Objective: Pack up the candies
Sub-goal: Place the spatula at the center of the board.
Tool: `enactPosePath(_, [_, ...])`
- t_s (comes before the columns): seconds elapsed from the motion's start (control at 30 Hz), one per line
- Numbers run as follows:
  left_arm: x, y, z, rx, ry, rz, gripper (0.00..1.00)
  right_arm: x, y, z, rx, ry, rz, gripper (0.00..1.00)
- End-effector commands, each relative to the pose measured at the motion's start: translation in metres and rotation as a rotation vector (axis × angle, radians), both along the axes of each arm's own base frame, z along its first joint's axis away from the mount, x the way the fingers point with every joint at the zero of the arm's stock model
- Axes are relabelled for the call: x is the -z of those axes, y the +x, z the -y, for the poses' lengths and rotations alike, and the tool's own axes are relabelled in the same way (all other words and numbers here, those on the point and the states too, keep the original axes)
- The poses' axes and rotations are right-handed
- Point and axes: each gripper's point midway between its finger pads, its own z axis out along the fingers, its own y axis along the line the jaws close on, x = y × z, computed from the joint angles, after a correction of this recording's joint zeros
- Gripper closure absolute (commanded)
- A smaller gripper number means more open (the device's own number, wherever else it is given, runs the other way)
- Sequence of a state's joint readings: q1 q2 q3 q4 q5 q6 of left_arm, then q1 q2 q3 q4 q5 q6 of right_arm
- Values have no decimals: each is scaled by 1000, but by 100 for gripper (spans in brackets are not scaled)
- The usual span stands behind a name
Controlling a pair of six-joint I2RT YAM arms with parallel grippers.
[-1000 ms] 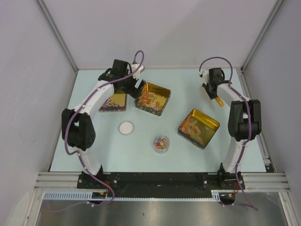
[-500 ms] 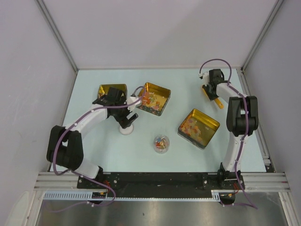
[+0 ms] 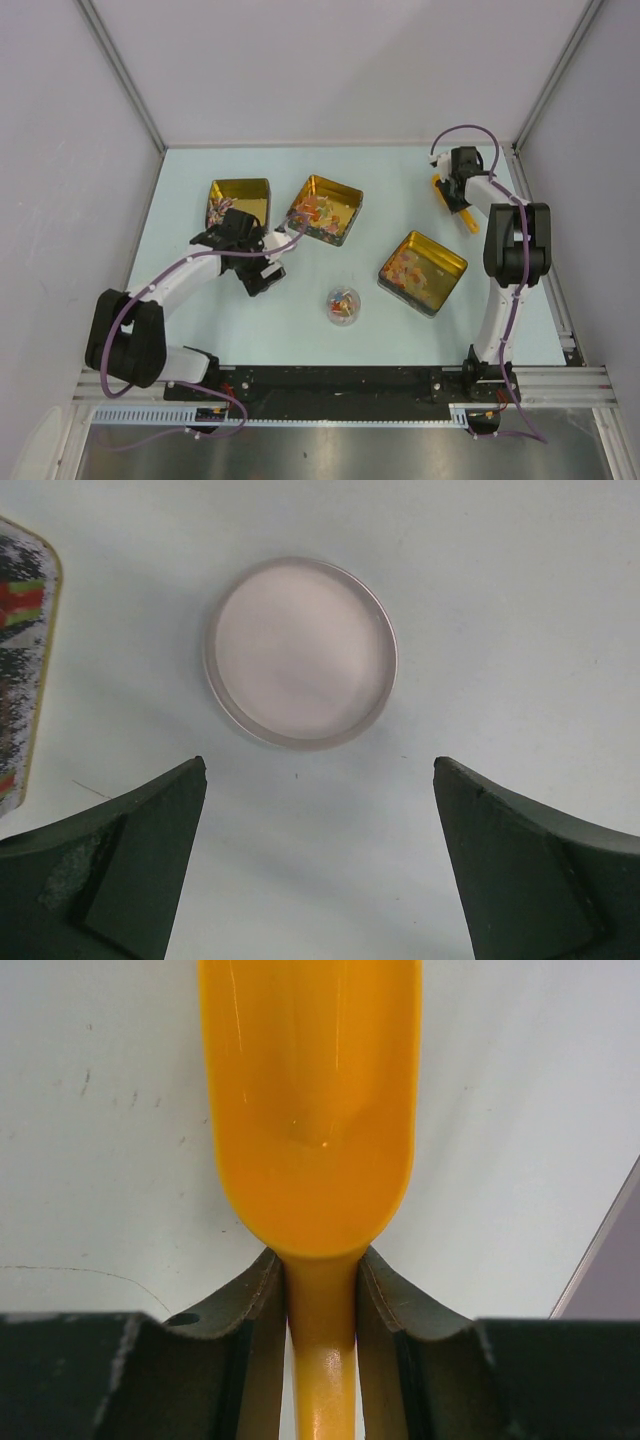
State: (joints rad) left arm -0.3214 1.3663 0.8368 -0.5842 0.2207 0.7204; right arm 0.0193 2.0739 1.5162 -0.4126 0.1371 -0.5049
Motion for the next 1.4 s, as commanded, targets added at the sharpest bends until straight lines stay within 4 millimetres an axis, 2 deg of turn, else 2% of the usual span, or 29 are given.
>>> enactPosePath(0.0, [-5, 4, 3, 54, 6, 72, 0, 30, -17, 0, 6, 32, -99, 96])
enactPosePath(0.03, [-3, 3, 4, 59, 8, 71, 0, 30, -19, 12, 32, 35, -102, 96])
enactPosePath(0.13, [6, 0, 6, 73, 26, 61, 0, 30, -21, 14, 39, 41, -104, 95])
enactPosePath(0.33, [20, 5, 8, 84, 100, 92, 0, 38, -26, 14, 37, 58, -132, 94])
enactPosePath(0.4, [22, 8, 8, 88, 112, 99, 3, 42, -28, 13, 37, 62, -142, 92])
enactPosePath(0.53, [31, 7, 7, 98, 150, 82, 15, 45, -31, 13, 34, 69, -158, 91])
enactPosePath(0.8, [41, -2, 12, 141, 162, 52, 24, 46, -32, 12, 31, 86, -159, 87])
enactPosePath(0.9, [48, -6, 13, 154, 169, 30, 32, 44, -32, 11, 29, 92, -161, 83])
enactPosePath(0.93, [50, -8, 13, 160, 172, 23, 39, 40, -32, 10, 27, 101, -156, 80])
enactPosePath(1.1, [56, -15, 16, 183, 176, -5, 51, 21, -29, 6, 17, 120, -119, 74])
enactPosePath(1.13, [57, -17, 16, 185, 178, -12, 55, 18, -30, 5, 17, 122, -119, 72])
enactPosePath(1.3, [61, -23, 16, 199, 184, -46, 64, -16, -25, -2, -2, 157, -60, 68])
enactPosePath(1.37, [64, -26, 17, 206, 181, -64, 71, -27, -25, -5, -16, 171, -50, 67])
